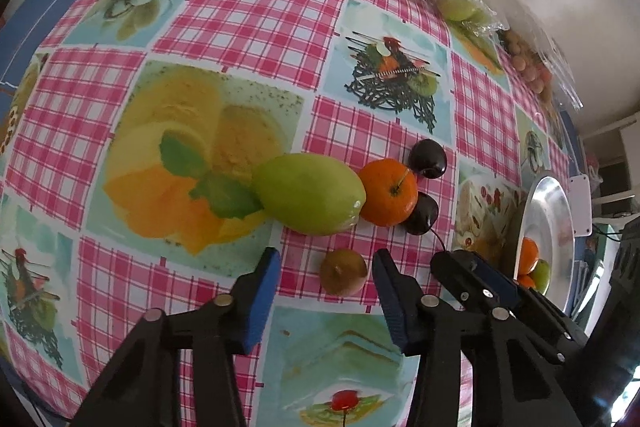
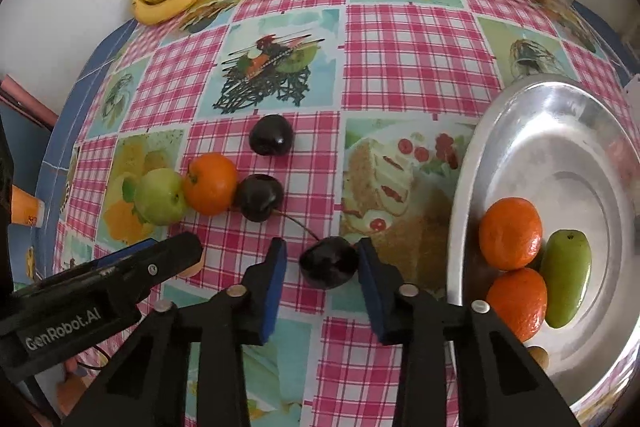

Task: Organize fruits
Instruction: 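Grasp the small brown kiwi with the left tool while the right tool grasps a dark plum, then carry the kiwi with the left tool while the right tool carries the plum over the bowl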

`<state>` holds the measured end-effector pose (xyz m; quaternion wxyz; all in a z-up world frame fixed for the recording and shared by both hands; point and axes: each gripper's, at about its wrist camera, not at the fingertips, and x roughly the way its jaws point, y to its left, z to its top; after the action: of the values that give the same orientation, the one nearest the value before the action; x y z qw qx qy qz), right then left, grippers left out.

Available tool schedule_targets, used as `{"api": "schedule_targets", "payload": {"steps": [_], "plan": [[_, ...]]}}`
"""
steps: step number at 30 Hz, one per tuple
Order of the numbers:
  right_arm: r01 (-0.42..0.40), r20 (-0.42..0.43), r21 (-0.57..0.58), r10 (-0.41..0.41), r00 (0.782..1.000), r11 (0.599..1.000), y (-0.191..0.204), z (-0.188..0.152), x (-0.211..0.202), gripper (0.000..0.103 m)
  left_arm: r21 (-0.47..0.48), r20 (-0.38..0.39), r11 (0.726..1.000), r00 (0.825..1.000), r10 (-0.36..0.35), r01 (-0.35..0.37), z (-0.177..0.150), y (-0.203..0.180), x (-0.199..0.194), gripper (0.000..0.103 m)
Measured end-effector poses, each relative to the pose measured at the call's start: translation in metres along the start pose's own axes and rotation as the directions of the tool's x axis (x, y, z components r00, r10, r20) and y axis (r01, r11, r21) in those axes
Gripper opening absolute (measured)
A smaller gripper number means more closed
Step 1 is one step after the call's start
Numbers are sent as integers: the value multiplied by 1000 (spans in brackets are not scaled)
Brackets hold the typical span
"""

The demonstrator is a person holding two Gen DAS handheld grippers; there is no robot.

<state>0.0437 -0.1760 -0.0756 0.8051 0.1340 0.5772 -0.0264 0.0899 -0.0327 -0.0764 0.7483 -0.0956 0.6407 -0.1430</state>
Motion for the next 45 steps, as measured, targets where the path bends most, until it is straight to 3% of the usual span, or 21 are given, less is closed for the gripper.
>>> {"api": "schedule_targets", "payload": {"steps": [5,15,31,45], "plan": [[-6,2,18,6,1000,1000,-5,-1,-2,31,4,-6,1000,1000,-10,10,-1,-1,2,28],[-22,11,29,21,1000,999,-7,-1,-7,30,22,26,1000,1000,-10,9,1,-3,-6,27],[-103,179,40,94,979,994,-7,6,-72,30,46,159,997,985,-73,66,8,-10,-61,27],[-77,166,121,57,984,990,-30,9,-78,30,87,184,996,982,-52,36,9,-31,-65,27]]}}
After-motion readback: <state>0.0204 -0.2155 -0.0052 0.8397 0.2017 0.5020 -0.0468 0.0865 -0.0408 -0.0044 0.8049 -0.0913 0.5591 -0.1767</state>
